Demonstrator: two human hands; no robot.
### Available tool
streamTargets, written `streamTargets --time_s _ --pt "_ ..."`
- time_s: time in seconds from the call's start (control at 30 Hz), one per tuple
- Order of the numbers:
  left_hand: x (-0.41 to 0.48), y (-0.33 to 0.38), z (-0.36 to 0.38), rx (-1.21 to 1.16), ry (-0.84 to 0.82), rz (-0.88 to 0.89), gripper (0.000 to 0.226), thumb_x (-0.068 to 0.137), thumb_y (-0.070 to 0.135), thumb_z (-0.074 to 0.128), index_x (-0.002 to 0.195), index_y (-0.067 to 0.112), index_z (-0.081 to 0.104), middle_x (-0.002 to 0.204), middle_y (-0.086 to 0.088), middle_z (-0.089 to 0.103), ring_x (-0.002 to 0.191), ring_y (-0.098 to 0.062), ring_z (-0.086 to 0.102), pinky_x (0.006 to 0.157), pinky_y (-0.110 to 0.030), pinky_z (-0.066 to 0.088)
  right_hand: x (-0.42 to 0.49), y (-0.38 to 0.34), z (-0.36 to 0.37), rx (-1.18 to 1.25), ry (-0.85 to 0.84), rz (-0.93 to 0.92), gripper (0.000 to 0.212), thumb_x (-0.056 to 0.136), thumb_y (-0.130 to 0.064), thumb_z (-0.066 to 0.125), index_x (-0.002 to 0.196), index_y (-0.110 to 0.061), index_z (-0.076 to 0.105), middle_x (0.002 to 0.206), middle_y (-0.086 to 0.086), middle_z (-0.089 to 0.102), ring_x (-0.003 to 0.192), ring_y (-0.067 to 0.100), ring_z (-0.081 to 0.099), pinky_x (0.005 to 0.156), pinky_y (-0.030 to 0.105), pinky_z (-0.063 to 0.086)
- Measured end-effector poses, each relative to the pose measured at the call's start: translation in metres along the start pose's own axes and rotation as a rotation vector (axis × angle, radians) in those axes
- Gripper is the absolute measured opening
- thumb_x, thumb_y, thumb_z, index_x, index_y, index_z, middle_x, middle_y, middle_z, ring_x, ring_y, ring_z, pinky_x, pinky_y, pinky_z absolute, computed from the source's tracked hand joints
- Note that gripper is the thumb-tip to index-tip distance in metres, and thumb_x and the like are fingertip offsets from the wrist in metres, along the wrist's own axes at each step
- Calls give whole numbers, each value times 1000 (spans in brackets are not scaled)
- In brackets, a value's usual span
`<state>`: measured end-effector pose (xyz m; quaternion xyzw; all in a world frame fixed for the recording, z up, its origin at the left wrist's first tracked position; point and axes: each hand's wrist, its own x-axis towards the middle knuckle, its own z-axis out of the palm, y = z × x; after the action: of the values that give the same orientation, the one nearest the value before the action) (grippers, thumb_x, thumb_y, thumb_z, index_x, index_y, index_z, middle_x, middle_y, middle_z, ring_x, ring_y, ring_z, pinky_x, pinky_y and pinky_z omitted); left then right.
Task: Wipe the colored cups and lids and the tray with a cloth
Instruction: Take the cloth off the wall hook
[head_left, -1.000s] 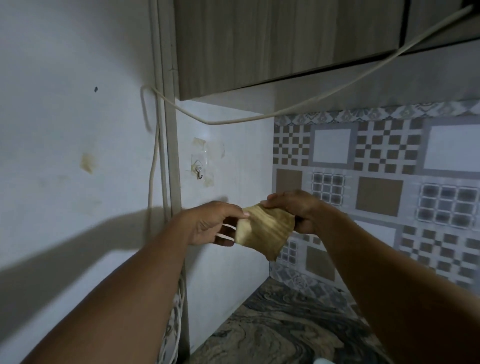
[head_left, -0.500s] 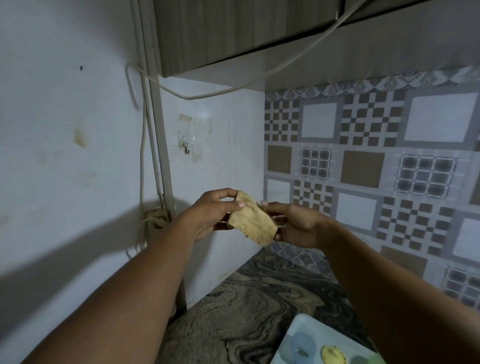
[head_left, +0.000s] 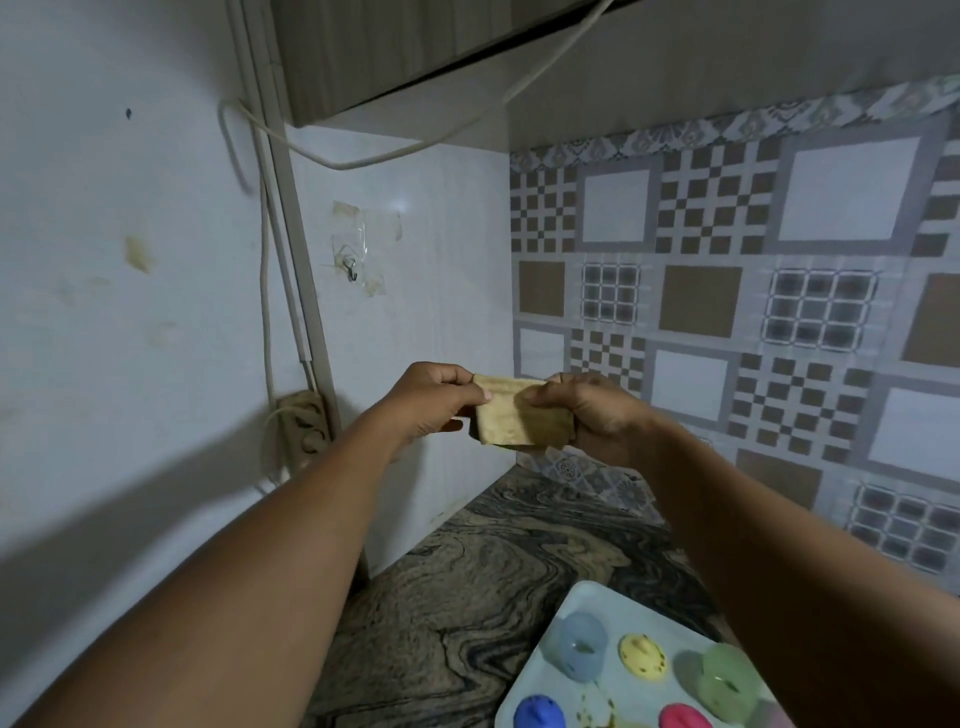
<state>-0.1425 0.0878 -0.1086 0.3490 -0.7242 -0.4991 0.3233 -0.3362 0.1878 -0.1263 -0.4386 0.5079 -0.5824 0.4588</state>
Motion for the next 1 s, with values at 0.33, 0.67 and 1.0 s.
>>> streamTargets --time_s 0.33,0.67,1.0 --pt "-13 -24 74 -176 -11 -64 12 84 -3 75 93 0 68 91 -21 71 73 -25 71 66 -36 64 -33 33 -38 46 195 189 48 76 4 78 120 15 61 107 26 72 84 32 72 67 41 61" --pt "-23 -77 117 -156 -11 -188 29 74 3 85 96 -4 68 80 -12 69 57 -9 68 57 -24 59 -55 95 -59 185 133 334 37 82 -16 70 117 -3 66 108 18 74 92 29 72 89 41 58" --pt "-10 -158 121 260 -246 -256 31 82 33 81 93 11 62 83 -9 75 70 -24 75 56 -31 57 -75 166 -82 237 469 437 15 97 -9 50 83 -13 52 60 5 49 56 20 50 62 36 52"
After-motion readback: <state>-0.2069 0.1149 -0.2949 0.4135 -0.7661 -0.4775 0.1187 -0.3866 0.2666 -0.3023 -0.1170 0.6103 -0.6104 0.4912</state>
